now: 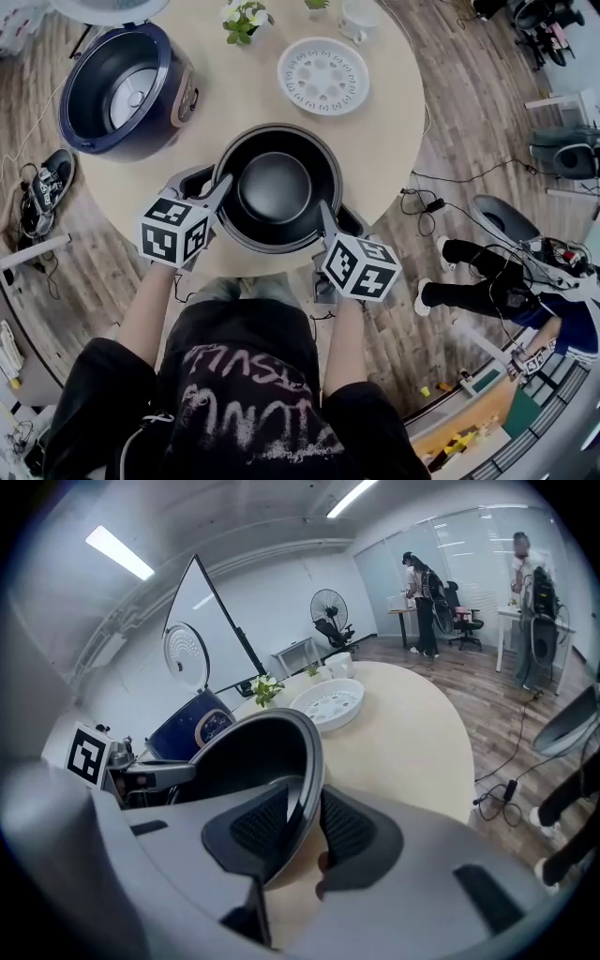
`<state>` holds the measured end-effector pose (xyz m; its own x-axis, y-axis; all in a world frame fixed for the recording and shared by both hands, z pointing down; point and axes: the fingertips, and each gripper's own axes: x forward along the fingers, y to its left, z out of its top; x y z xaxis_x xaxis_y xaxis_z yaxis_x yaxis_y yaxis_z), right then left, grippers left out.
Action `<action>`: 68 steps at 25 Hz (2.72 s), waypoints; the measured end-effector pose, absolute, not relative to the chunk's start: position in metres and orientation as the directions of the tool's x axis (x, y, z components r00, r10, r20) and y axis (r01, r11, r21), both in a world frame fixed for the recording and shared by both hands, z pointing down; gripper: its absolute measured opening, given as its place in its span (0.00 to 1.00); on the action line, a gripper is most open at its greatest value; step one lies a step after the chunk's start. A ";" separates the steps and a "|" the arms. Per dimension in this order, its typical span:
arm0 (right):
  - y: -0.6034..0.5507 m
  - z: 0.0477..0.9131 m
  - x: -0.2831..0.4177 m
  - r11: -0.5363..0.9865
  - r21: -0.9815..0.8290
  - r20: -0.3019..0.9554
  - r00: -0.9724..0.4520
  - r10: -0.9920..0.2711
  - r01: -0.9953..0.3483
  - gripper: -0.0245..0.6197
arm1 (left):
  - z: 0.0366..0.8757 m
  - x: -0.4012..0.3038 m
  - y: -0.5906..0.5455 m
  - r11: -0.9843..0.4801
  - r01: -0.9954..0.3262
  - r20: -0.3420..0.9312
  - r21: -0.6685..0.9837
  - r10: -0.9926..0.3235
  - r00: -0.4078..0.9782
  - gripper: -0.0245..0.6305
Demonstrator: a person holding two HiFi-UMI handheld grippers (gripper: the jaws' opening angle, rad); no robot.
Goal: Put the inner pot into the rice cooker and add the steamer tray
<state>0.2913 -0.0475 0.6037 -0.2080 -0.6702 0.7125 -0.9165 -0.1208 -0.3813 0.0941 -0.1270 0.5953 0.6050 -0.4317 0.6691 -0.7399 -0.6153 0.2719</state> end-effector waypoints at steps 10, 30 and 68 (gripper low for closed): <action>-0.047 0.604 0.292 -0.144 -0.399 0.707 -0.203 -0.677 -0.906 0.19 | 0.596 0.093 -0.127 -0.552 -0.750 0.651 0.365 -0.425 0.630 0.20; -0.045 0.576 0.287 -0.099 -0.393 0.630 -0.189 -0.753 -0.914 0.17 | 0.562 0.081 -0.118 -0.462 -0.799 0.563 0.386 -0.568 0.601 0.16; -0.102 0.425 0.235 -0.017 -0.309 0.332 -0.092 -0.939 -0.951 0.18 | 0.406 0.031 -0.183 -0.608 -0.733 0.196 0.306 -0.713 0.673 0.15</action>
